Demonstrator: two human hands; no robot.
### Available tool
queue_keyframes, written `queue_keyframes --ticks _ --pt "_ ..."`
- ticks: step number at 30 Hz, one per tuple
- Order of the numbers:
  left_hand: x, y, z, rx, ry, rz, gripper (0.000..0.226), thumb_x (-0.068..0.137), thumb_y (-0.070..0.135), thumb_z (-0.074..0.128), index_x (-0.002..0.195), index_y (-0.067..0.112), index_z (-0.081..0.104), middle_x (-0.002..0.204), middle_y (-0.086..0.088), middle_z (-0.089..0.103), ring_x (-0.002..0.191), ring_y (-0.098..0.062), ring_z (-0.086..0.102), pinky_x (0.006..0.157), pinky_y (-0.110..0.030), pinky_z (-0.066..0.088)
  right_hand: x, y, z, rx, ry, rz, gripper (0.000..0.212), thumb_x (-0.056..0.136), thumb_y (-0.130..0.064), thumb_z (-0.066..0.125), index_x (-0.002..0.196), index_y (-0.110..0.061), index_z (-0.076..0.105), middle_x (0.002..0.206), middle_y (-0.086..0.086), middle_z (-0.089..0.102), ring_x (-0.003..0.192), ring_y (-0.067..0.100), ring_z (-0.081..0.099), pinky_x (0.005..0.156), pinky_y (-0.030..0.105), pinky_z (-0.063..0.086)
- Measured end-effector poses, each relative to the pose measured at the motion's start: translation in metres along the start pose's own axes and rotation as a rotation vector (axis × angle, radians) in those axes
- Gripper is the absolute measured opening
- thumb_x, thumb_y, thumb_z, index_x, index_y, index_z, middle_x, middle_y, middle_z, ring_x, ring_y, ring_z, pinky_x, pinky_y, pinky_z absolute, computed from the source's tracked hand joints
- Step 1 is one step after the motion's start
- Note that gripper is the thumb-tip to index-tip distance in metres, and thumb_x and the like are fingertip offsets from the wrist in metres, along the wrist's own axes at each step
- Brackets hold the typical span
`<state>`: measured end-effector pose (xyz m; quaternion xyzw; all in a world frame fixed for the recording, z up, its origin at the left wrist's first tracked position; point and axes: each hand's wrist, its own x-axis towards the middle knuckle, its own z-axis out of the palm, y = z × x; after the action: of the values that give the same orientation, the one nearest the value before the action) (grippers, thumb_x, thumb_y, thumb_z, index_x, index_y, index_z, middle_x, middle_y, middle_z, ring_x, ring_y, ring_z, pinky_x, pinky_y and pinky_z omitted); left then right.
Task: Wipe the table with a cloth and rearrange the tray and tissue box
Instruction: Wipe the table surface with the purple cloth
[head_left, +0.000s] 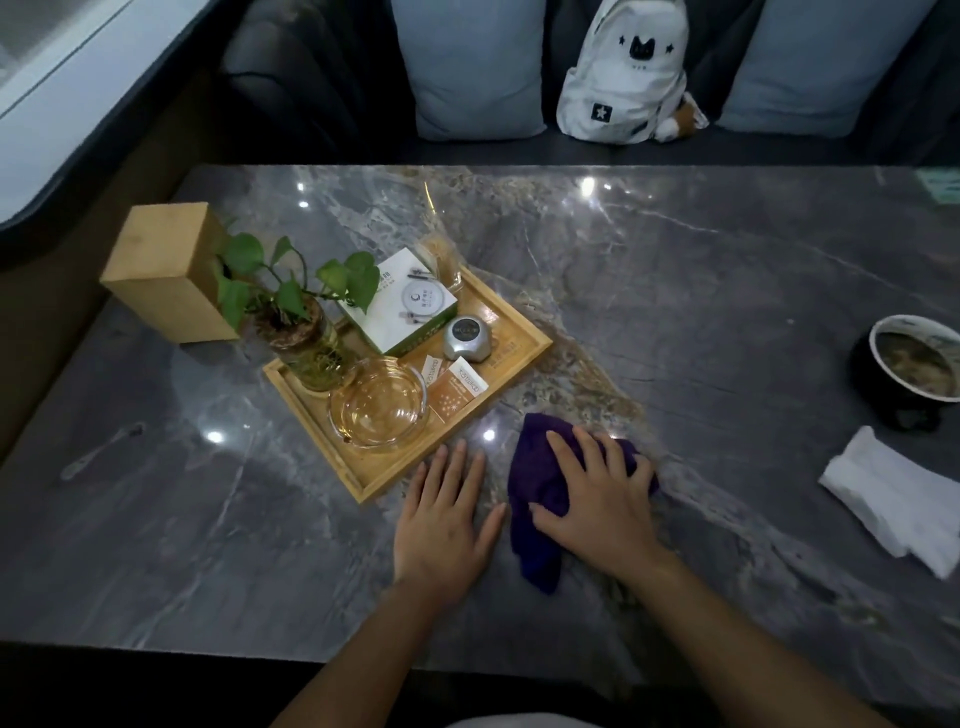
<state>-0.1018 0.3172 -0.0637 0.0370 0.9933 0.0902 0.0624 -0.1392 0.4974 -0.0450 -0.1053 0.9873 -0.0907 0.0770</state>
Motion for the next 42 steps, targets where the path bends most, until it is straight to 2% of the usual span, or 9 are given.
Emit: queue_keyframes --ticks 6,9,11,14,18,21,24,29,42 --pt "-0.004 -0.008 -0.009 -0.118 0.068 0.016 0.063 0.09 0.058 0.022 0.145 0.028 0.011 0.152 0.007 0.0 0.137 -0.005 -0.008 0.113 -0.028 -0.003 0.001 -0.031 0.001 0.088 0.05 -0.041 0.06 0.075 -0.036 0.055 0.132 -0.022 0.04 0.134 0.006 0.048 0.119 0.028 0.041 0.096 0.045 0.03" --pt "-0.019 -0.018 -0.024 -0.185 0.202 -0.01 0.05 0.089 0.048 0.039 0.13 0.021 0.048 0.143 0.001 0.042 0.132 -0.014 0.038 0.107 -0.031 0.031 0.002 -0.035 -0.001 0.17 0.059 -0.049 0.061 0.075 -0.035 0.058 0.132 -0.022 0.041 0.132 0.005 0.049 0.118 0.026 0.042 0.099 0.043 0.031" --pt "-0.034 -0.031 -0.03 -0.207 0.326 -0.047 0.037 0.088 0.041 0.044 0.108 0.017 0.064 0.114 -0.002 0.066 0.103 -0.018 0.061 0.087 -0.031 0.046 0.004 -0.044 -0.005 0.236 0.066 -0.085 0.061 0.074 -0.034 0.06 0.131 -0.023 0.043 0.132 0.004 0.049 0.119 0.024 0.041 0.1 0.041 0.031" --pt "-0.052 -0.061 -0.036 -0.208 0.462 -0.195 0.029 0.087 0.034 0.046 0.092 0.014 0.066 0.089 -0.004 0.069 0.08 -0.022 0.064 0.073 -0.031 0.044 0.006 -0.073 -0.014 0.359 0.116 -0.199 0.059 0.07 -0.027 0.065 0.126 -0.02 0.051 0.125 0.006 0.055 0.115 0.025 0.046 0.099 0.043 0.034" --pt "-0.067 -0.107 -0.042 -0.179 0.527 -0.457 0.038 0.085 0.038 0.042 0.092 0.009 0.065 0.092 -0.011 0.069 0.082 -0.031 0.064 0.075 -0.036 0.045 0.01 -0.122 -0.031 0.47 0.223 -0.373 0.055 0.063 -0.023 0.063 0.117 -0.014 0.059 0.115 0.009 0.061 0.103 0.03 0.055 0.086 0.045 0.044" --pt "-0.075 -0.141 -0.039 -0.125 0.474 -0.642 0.052 0.085 0.043 0.038 0.114 0.005 0.06 0.12 -0.015 0.063 0.115 -0.032 0.056 0.094 -0.044 0.044 0.016 -0.154 -0.04 0.516 0.229 -0.45 0.054 0.062 -0.02 0.062 0.116 -0.013 0.059 0.112 0.009 0.062 0.101 0.029 0.056 0.086 0.043 0.045" --pt "-0.083 -0.174 -0.032 -0.137 0.364 -0.756 0.06 0.091 0.048 0.035 0.141 0.014 0.031 0.152 -0.004 0.029 0.143 -0.018 0.015 0.117 -0.037 0.012 0.023 -0.183 -0.043 0.519 0.216 -0.509 0.054 0.062 -0.018 0.063 0.115 -0.011 0.06 0.111 0.01 0.063 0.1 0.032 0.057 0.087 0.042 0.044" --pt "-0.091 -0.216 -0.027 -0.137 0.252 -0.868 0.074 0.089 0.061 0.016 0.146 0.017 0.002 0.158 0.0 0.002 0.144 -0.014 -0.007 0.119 -0.035 -0.003 0.039 -0.223 -0.04 0.531 0.171 -0.537 0.055 0.064 -0.013 0.069 0.118 -0.012 0.058 0.115 0.01 0.061 0.104 0.031 0.054 0.088 0.045 0.045" --pt "-0.091 -0.229 -0.024 -0.155 0.312 -0.932 0.078 0.085 0.066 0.005 0.145 0.018 -0.004 0.157 0.0 0.001 0.142 -0.012 -0.009 0.117 -0.034 -0.009 0.111 -0.339 -0.005 0.527 0.087 -0.477 0.058 0.069 -0.018 0.068 0.124 -0.015 0.05 0.12 0.011 0.058 0.11 0.033 0.049 0.097 0.047 0.039"
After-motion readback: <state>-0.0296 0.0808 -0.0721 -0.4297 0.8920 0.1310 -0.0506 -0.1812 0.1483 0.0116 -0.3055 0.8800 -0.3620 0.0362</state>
